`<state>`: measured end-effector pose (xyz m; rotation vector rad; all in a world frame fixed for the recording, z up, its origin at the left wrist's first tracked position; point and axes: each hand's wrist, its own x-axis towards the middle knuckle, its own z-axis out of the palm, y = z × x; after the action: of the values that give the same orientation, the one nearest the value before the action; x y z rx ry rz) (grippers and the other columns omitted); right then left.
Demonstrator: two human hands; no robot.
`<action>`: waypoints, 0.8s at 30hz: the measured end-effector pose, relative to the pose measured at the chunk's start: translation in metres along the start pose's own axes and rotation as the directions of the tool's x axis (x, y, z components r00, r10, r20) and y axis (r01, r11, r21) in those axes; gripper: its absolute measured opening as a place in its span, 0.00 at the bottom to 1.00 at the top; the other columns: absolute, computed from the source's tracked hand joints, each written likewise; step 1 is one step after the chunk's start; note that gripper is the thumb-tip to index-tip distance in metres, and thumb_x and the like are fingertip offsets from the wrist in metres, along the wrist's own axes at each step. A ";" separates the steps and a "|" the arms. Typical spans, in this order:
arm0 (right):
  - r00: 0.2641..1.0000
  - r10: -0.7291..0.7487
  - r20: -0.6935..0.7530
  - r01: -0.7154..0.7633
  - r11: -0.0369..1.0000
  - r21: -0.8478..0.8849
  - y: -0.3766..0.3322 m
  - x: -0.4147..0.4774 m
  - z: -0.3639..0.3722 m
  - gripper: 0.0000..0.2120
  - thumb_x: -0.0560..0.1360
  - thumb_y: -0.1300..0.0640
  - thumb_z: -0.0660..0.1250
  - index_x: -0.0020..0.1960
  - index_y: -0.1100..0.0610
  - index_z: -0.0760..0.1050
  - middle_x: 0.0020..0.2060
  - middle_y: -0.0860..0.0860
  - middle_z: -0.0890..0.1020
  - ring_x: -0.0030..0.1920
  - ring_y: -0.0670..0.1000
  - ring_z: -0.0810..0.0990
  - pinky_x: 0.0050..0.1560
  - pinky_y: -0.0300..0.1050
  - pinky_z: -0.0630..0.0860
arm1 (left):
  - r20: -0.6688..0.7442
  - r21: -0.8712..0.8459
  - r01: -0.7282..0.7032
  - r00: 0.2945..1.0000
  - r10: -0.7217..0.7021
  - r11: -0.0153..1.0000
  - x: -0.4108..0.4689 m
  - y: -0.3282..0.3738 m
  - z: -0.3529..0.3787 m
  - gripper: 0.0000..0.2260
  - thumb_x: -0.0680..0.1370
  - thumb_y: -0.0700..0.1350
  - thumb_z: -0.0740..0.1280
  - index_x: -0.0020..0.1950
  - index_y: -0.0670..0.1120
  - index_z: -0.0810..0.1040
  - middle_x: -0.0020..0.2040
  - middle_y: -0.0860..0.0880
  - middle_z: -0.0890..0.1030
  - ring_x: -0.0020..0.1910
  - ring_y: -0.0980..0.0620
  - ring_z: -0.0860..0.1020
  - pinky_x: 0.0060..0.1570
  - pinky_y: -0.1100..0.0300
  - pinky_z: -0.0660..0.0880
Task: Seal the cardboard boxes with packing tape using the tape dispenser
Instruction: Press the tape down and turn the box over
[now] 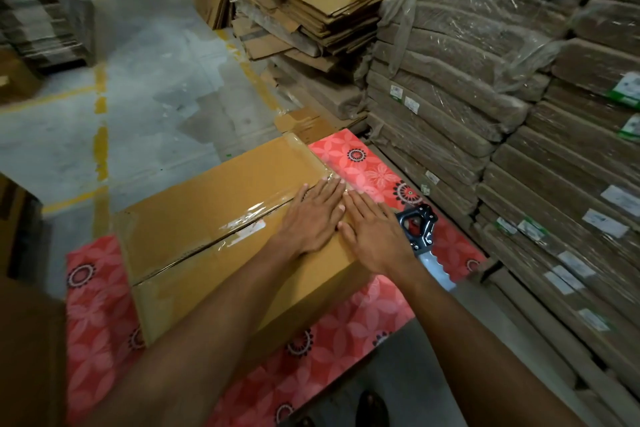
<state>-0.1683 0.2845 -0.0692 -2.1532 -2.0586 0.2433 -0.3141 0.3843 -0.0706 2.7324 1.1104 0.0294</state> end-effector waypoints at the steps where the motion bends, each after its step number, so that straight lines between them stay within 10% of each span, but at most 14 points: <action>1: 1.000 0.002 -0.025 -0.002 1.000 0.012 0.000 -0.001 0.002 0.31 0.84 0.41 0.43 0.83 0.53 0.48 0.82 0.48 0.53 0.82 0.48 0.47 0.80 0.53 0.44 | 0.005 0.003 0.007 1.000 -0.007 1.000 -0.001 -0.001 0.000 0.27 0.86 0.57 0.42 0.84 0.52 0.44 0.83 0.55 0.45 0.82 0.54 0.43 0.80 0.45 0.43; 7: 0.905 0.327 -0.271 -0.184 0.878 0.443 -0.026 -0.057 0.037 0.29 0.85 0.44 0.46 0.83 0.54 0.49 0.82 0.49 0.50 0.82 0.48 0.44 0.81 0.52 0.49 | 0.007 -0.008 0.066 0.998 -0.066 0.998 -0.003 0.001 -0.005 0.27 0.85 0.61 0.43 0.83 0.56 0.45 0.83 0.58 0.46 0.82 0.52 0.44 0.79 0.42 0.42; 14: 0.800 0.594 -0.078 -0.305 0.516 0.800 -0.082 -0.068 0.037 0.38 0.83 0.42 0.55 0.80 0.47 0.31 0.79 0.45 0.35 0.80 0.51 0.49 0.79 0.55 0.53 | 0.024 -0.026 0.173 0.985 -0.172 0.985 -0.026 -0.054 -0.018 0.32 0.82 0.68 0.41 0.83 0.57 0.43 0.83 0.55 0.43 0.82 0.49 0.43 0.79 0.42 0.42; 24: 0.893 0.426 0.144 -0.348 0.452 0.822 -0.190 -0.102 0.048 0.56 0.77 0.41 0.67 0.75 0.50 0.19 0.76 0.46 0.25 0.75 0.44 0.43 0.65 0.43 0.56 | -0.012 0.070 0.641 0.767 -0.642 0.764 -0.138 -0.218 -0.059 0.33 0.77 0.74 0.46 0.81 0.64 0.50 0.82 0.50 0.56 0.78 0.39 0.59 0.73 0.36 0.55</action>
<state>-0.3688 0.1914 -0.0729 -1.8470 -0.9544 0.9572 -0.5689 0.4510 -0.0452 2.2401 2.0134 -0.1278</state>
